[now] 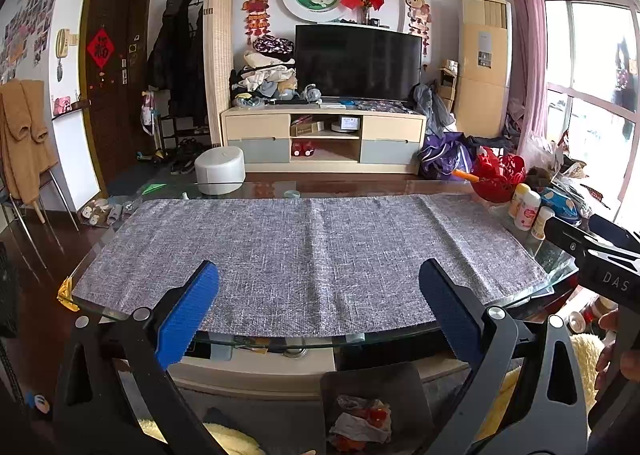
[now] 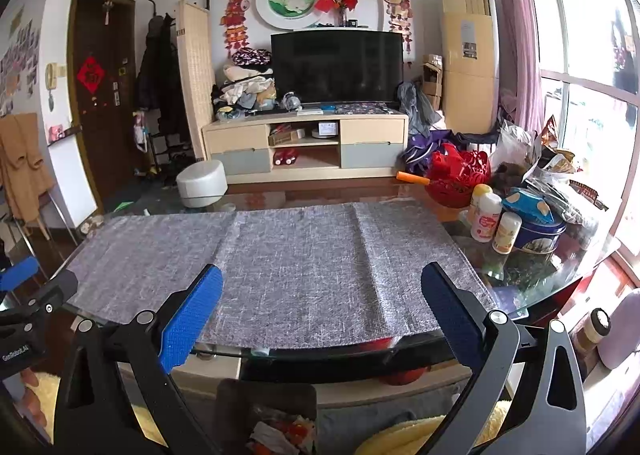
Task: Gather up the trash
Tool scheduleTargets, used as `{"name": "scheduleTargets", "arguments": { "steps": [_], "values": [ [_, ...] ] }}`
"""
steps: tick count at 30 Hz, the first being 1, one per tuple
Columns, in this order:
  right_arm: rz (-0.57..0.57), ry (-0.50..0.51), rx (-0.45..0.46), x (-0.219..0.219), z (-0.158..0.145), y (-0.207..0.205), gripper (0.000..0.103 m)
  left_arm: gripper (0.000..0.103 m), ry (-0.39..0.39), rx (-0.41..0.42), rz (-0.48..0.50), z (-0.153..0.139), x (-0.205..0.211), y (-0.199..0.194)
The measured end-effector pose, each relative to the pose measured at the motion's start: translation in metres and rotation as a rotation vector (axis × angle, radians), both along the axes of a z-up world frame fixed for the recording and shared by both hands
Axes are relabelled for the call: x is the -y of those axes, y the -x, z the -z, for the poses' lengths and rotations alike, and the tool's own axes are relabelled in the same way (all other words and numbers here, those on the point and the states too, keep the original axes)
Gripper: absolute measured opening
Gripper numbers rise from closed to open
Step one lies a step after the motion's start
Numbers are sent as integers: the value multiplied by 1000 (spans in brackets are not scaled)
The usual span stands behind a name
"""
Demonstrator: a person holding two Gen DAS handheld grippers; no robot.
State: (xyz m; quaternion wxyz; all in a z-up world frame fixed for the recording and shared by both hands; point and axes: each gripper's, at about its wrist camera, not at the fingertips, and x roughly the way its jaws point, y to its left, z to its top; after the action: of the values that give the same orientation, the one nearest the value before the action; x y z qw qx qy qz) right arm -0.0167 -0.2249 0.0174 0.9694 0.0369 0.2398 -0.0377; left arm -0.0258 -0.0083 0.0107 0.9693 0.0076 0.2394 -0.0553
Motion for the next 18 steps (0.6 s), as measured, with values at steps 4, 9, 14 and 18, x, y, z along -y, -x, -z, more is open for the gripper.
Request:
{"name": "scheduleTargets", "arguments": {
  "steps": [4, 9, 14, 18],
  "values": [
    [0, -1, 0, -1, 0, 0, 100, 95, 1, 0, -1, 0, 0, 0],
    [0, -2, -2, -2, 0, 0, 100, 95, 1, 0, -1, 0, -1, -1],
    [-2, -2, -2, -2, 1, 0, 100, 95, 1, 0, -2, 0, -1, -1],
    [-2, -3, -3, -2, 1, -1, 100, 95, 2, -1, -1, 0, 0, -1]
  ]
}}
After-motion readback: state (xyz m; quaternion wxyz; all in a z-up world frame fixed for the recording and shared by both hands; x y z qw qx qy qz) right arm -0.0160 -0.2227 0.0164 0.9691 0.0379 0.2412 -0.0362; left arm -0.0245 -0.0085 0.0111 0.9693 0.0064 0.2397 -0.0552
